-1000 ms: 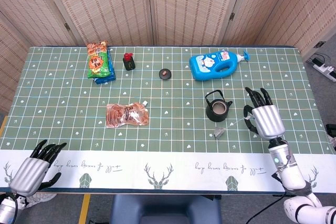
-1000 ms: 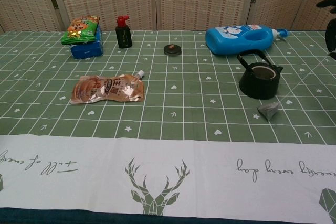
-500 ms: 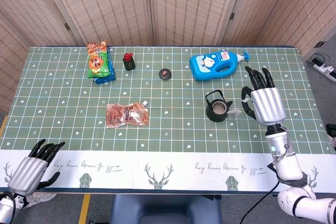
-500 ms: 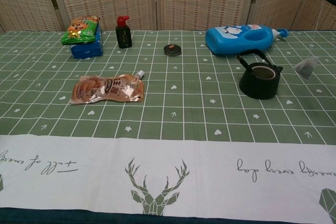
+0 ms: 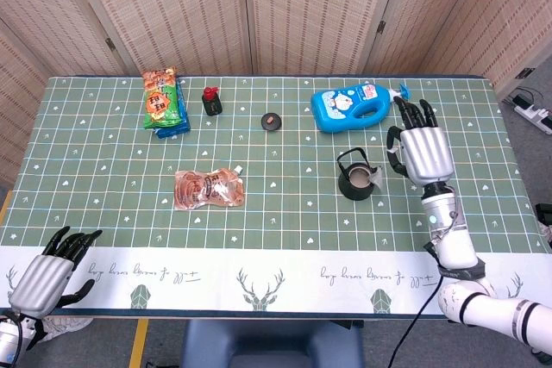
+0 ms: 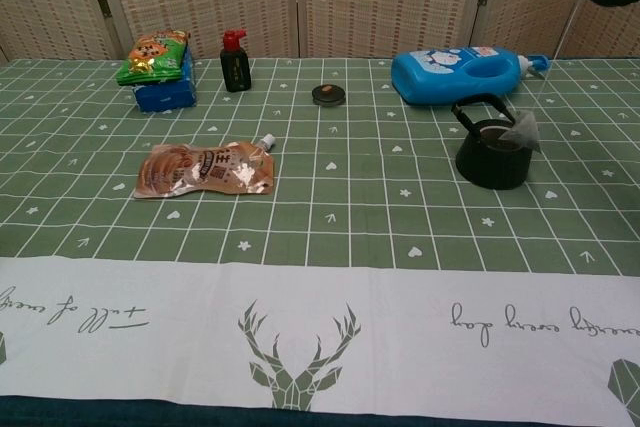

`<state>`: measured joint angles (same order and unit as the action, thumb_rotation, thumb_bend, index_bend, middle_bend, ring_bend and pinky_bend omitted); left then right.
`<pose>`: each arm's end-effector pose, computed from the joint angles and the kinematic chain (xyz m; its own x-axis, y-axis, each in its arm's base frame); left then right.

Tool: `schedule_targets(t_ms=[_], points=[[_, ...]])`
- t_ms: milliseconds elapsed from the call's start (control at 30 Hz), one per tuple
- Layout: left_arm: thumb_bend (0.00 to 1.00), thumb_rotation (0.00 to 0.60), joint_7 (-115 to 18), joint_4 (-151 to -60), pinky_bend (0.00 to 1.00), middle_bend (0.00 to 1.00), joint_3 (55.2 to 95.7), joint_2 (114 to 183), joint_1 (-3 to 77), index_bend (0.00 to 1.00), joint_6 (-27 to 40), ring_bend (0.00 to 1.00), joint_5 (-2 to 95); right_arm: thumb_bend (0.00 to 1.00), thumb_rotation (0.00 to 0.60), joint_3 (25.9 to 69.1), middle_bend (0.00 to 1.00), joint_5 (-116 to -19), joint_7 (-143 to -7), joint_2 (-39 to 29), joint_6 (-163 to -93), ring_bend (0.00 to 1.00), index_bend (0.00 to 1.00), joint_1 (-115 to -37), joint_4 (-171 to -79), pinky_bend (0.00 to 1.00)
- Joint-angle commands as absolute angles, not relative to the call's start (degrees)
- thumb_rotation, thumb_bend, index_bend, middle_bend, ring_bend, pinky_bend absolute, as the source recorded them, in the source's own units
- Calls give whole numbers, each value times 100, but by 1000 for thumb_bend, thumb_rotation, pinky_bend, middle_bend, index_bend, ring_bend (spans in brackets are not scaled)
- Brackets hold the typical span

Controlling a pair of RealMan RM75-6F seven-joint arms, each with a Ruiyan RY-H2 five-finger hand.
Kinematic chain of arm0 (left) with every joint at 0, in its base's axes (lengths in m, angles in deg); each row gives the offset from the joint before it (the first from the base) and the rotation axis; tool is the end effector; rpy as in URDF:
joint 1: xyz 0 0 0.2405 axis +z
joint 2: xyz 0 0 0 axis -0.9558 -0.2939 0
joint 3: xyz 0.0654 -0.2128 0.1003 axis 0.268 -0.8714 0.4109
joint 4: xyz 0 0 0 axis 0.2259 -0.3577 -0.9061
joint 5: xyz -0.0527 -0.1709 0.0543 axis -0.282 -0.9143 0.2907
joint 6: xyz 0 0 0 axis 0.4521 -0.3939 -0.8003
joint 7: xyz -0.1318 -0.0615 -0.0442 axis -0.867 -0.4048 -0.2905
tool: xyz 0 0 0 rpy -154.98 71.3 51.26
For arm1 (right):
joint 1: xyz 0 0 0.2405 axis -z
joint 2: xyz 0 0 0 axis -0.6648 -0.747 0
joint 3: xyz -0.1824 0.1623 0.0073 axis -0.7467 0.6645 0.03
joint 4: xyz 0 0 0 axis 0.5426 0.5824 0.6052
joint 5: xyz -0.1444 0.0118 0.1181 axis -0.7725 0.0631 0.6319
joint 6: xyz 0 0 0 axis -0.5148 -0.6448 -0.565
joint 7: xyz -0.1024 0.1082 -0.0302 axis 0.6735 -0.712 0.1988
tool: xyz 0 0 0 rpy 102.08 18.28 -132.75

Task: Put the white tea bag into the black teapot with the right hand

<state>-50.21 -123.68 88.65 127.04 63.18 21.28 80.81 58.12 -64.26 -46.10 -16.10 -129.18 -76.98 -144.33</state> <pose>-0.2819 0.1796 0.1503 0.4791 0.1950 0.8558 0.8701 -0.2337 -0.4339 -0.1623 -0.3627 0.1450 0.4894 0.0710 0.8691 -0.8593 -0.1303 0.4946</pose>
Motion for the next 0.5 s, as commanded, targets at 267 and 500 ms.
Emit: schedule_targets(t_ms=[267, 500], points=[[319, 600, -5090, -12402, 15, 139, 8881, 12664, 6348, 0, 2219, 106, 8142, 428, 600, 5727, 83, -6256, -4646, -1239, -12801, 96, 771, -8011, -14018, 0], [319, 600, -5080, -12389, 15, 139, 8870, 12670, 6333, 0, 2171, 106, 8104, 429, 600, 5837, 83, -6213, -4631, -1400, -12942, 95, 771, -8074, -14229, 0]])
